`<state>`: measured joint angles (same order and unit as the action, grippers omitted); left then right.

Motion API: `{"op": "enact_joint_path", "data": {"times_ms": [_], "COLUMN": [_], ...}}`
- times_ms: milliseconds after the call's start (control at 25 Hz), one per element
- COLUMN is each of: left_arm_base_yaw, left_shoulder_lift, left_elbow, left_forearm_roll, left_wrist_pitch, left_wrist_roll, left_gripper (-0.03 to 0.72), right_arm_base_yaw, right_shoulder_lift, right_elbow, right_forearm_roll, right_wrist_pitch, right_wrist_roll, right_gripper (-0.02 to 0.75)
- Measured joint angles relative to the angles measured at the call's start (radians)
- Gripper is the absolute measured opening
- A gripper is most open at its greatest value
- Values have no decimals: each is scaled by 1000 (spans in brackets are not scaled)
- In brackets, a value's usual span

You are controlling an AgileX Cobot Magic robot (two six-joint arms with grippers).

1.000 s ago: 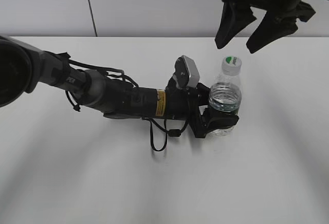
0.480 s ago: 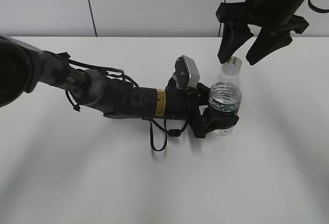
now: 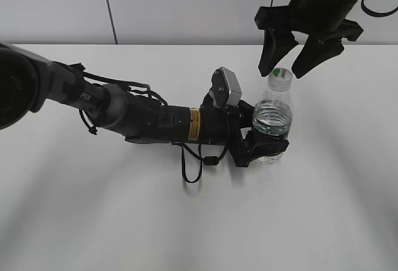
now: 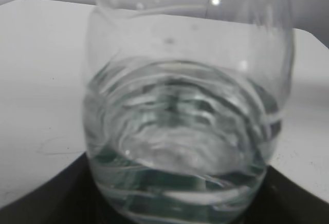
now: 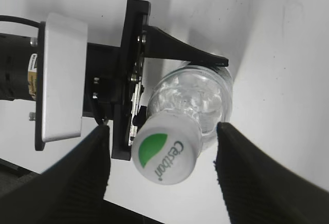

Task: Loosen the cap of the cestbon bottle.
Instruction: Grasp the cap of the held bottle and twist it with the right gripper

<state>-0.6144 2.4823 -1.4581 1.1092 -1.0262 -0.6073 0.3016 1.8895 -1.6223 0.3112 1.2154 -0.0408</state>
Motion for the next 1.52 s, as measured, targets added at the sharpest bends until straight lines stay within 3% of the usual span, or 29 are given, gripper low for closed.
{"op": "enact_joint_path", "data": {"times_ms": [440, 600, 760, 1080, 1280, 1520], "left_arm_base_yaw": [0, 0, 0, 0, -1, -1], "left_shoulder_lift": [0, 0, 0, 0, -1, -1], "left_elbow": [0, 0, 0, 0, 0, -1], "left_forearm_roll": [0, 0, 0, -2, -2, -2], "left_wrist_pitch": [0, 0, 2, 5, 8, 10], "left_wrist_roll": [0, 0, 0, 0, 0, 0], "left_gripper": [522, 522, 522, 521, 521, 521], "right_arm_base_yaw": [0, 0, 0, 0, 0, 0], "right_shoulder_lift": [25, 29, 30, 30, 30, 30], "right_elbow": [0, 0, -1, -1, -1, -6], "right_forearm_roll": [-8, -13, -16, -16, -16, -15], "right_wrist_pitch": [0, 0, 0, 1, 1, -7], "right_wrist_roll": [-1, -1, -1, -39, -148, -432], "right_gripper": [480, 428, 328, 328, 326, 309]}}
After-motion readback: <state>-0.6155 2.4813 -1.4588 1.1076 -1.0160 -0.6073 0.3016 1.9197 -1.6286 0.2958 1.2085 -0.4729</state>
